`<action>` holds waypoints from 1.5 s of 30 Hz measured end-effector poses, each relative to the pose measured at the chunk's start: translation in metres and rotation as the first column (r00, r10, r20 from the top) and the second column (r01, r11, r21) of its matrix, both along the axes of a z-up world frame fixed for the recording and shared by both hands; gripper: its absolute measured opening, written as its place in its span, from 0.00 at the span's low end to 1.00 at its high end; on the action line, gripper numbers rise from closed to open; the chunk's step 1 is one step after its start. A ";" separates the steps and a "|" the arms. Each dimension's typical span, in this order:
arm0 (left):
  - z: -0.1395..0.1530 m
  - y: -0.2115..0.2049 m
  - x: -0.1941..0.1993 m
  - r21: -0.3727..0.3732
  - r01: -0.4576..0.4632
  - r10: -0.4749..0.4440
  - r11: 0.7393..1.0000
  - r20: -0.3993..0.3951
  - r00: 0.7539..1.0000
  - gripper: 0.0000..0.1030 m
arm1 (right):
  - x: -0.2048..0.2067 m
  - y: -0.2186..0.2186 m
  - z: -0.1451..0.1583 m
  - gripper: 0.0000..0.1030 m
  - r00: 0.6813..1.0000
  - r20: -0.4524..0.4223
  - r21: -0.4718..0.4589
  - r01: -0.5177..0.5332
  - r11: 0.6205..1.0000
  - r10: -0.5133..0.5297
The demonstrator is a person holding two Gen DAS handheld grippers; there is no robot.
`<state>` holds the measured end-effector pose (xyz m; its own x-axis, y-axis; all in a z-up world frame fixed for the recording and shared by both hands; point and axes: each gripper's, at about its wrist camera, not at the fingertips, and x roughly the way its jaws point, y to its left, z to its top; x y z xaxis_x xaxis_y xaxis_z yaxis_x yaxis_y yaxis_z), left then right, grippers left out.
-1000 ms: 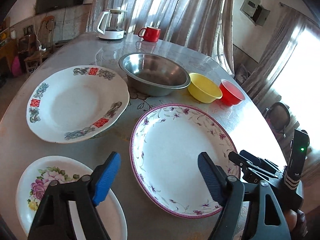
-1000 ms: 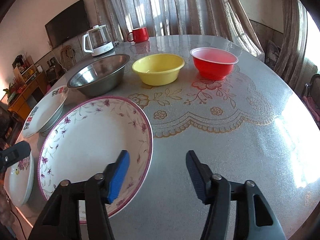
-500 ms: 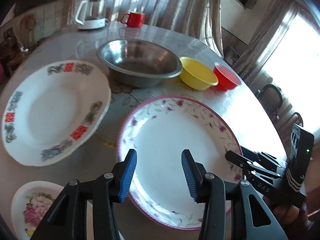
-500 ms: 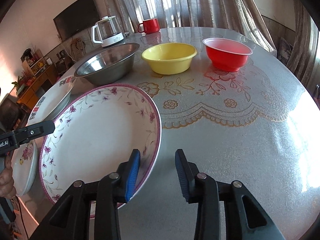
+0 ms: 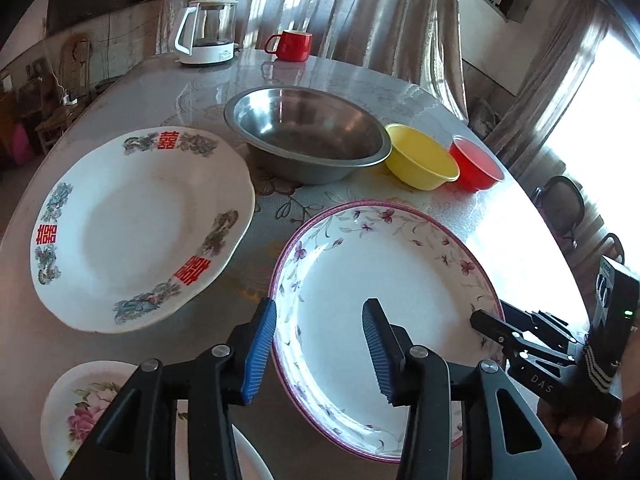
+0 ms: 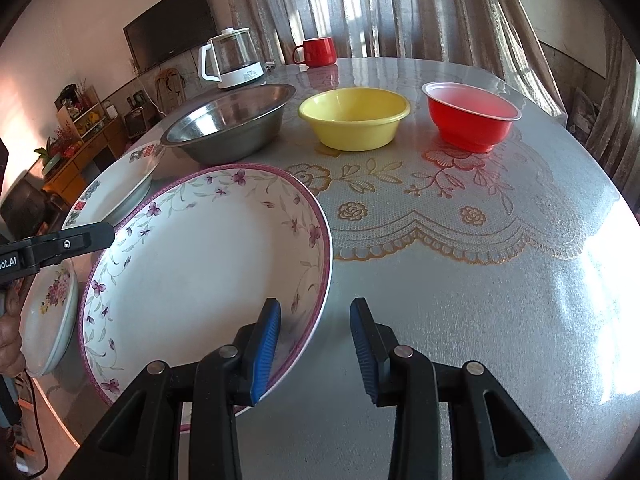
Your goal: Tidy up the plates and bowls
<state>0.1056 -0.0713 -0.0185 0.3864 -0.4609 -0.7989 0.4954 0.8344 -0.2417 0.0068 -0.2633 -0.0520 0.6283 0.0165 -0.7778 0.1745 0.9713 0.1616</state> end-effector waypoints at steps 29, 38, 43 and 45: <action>-0.015 -0.023 -0.017 0.097 -0.030 0.027 0.995 0.030 0.999 0.48 | -0.003 -0.006 0.003 0.39 0.997 0.027 0.134 -0.073 0.988 0.070; -0.017 -0.051 -0.031 0.028 0.026 -0.025 0.999 -0.026 0.999 0.48 | -0.007 -0.042 0.018 0.39 0.998 0.056 0.134 0.026 0.991 -0.034; -0.015 -0.071 -0.041 0.015 0.063 -0.063 0.998 -0.019 0.998 0.50 | -0.009 -0.062 0.013 0.39 0.994 0.030 0.113 0.100 0.989 -0.104; -0.014 -0.077 -0.044 0.021 0.070 -0.070 0.997 -0.001 0.998 0.52 | -0.008 -0.067 0.008 0.38 0.992 0.003 0.109 0.122 0.987 -0.123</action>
<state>0.0619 -0.1480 -0.0320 0.3536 -0.4700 -0.8087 0.5527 0.8025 -0.2248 -0.0010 -0.3304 -0.0439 0.6380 0.0228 -0.7697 0.2887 0.9196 0.2666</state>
